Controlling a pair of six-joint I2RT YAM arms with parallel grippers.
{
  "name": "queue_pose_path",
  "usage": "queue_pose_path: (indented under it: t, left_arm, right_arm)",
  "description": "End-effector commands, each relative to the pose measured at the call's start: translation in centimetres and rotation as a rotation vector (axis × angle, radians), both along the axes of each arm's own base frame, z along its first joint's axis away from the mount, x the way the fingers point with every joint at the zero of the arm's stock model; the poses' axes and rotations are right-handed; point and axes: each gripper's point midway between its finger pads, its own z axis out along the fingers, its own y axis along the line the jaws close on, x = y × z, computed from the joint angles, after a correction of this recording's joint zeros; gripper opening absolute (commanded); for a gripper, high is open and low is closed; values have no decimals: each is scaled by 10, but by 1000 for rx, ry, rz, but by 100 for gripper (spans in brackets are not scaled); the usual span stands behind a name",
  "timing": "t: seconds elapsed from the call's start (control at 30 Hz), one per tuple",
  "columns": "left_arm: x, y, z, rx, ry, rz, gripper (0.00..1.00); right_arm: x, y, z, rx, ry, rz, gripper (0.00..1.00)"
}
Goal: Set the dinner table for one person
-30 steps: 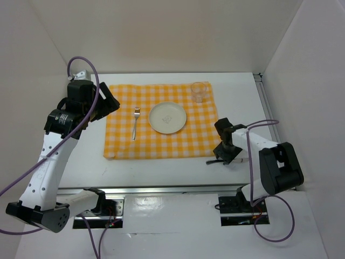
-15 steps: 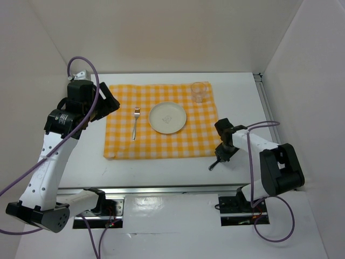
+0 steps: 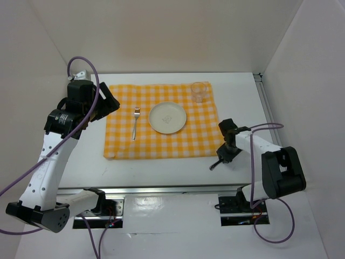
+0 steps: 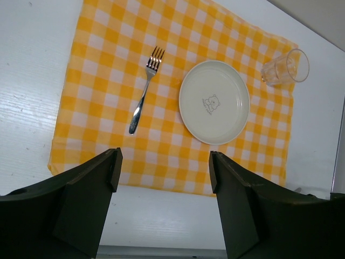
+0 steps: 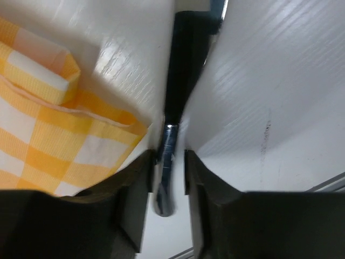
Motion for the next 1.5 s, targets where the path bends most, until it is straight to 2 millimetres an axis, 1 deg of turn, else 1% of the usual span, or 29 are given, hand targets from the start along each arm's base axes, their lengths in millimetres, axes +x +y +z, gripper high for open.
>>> queue_pose_path:
  t: [0.0, 0.03, 0.07, 0.13, 0.17, 0.2, 0.3, 0.33, 0.37, 0.43, 0.5, 0.57, 0.63, 0.67, 0.77, 0.8, 0.87, 0.9, 0.97, 1.0, 1.07, 1.13, 1.17, 1.2, 1.27, 1.3, 1.37, 1.4, 1.47]
  left_arm:
    - [4, 3, 16, 9, -52, 3, 83]
    - [4, 3, 16, 9, -52, 3, 83]
    - [4, 3, 16, 9, -52, 3, 83]
    - [4, 3, 16, 9, -52, 3, 83]
    - [4, 3, 16, 9, -52, 3, 83]
    - [3, 1, 16, 4, -51, -5, 83]
    - [3, 1, 16, -3, -50, 0, 83]
    - [3, 1, 16, -3, -50, 0, 83]
    - [3, 0, 16, -8, -49, -8, 83]
    - [5, -1, 18, -10, -58, -8, 83]
    - [5, -1, 18, -10, -58, -8, 83]
    - [5, -1, 18, -10, -58, -8, 83]
    - [5, -1, 18, -10, -58, -8, 83]
    - [5, -1, 18, -10, -58, -8, 83]
    - [4, -1, 14, -8, -49, -8, 83]
    - [4, -1, 14, -8, -49, -8, 83]
    - [3, 1, 13, -2, -41, 0, 83]
    - [3, 1, 13, -2, -41, 0, 83]
    - [2, 3, 15, 3, -44, 8, 83]
    - [3, 5, 15, 8, -45, 15, 83]
    - [3, 5, 15, 8, -45, 16, 83]
    - [3, 5, 15, 8, -45, 16, 83]
    - [3, 5, 15, 8, -45, 16, 83]
    - [3, 5, 15, 8, -45, 16, 83]
    - [3, 5, 15, 8, -45, 16, 83]
    - [4, 2, 14, 2, -45, 7, 83]
    - [4, 2, 14, 2, -45, 6, 83]
    - [4, 2, 14, 2, -45, 6, 83]
    - [4, 2, 14, 2, -45, 6, 83]
  right_arm:
    - [-12, -15, -26, -39, 25, -28, 37]
    - [-12, -15, -26, -39, 25, -28, 32]
    - [-13, -18, -23, -54, 25, -30, 24]
    - [-15, -23, -16, -81, 24, -44, 14]
    - [-10, -30, -7, -115, -13, -51, 12]
    - [-3, -29, 4, -129, -48, -71, 9]
    - [7, -37, 33, -186, -122, -70, 7]
    - [18, -35, 47, -197, -162, -51, 6]
    - [19, -37, 53, -215, -164, -46, 6]
    - [35, -38, 71, -253, -211, 13, 3]
    - [44, -41, 79, -293, -210, 95, 3]
    - [69, -30, 92, -308, -276, 212, 3]
    - [81, -15, 97, -301, -293, 398, 3]
    - [92, -9, 100, -294, -317, 441, 3]
    - [111, 9, 107, -283, -365, 561, 3]
    - [115, 16, 101, -259, -355, 600, 3]
    - [124, 29, 103, -245, -370, 709, 3]
    - [127, 32, 95, -238, -345, 736, 3]
    - [136, 50, 98, -223, -366, 835, 3]
    - [139, 53, 89, -218, -340, 857, 3]
    - [149, 62, 92, -212, -342, 893, 3]
    - [153, 66, 80, -200, -301, 926, 3]
    - [159, 69, 83, -201, -312, 925, 3]
    - [161, 71, 74, -194, -296, 944, 3]
    - [174, 77, 76, -197, -324, 963, 3]
    - [178, 80, 64, -186, -296, 971, 3]
    - [192, 81, 64, -186, -290, 961, 3]
    - [194, 82, 50, -182, -252, 965, 3]
    - [197, 83, 46, -180, -239, 967, 3]
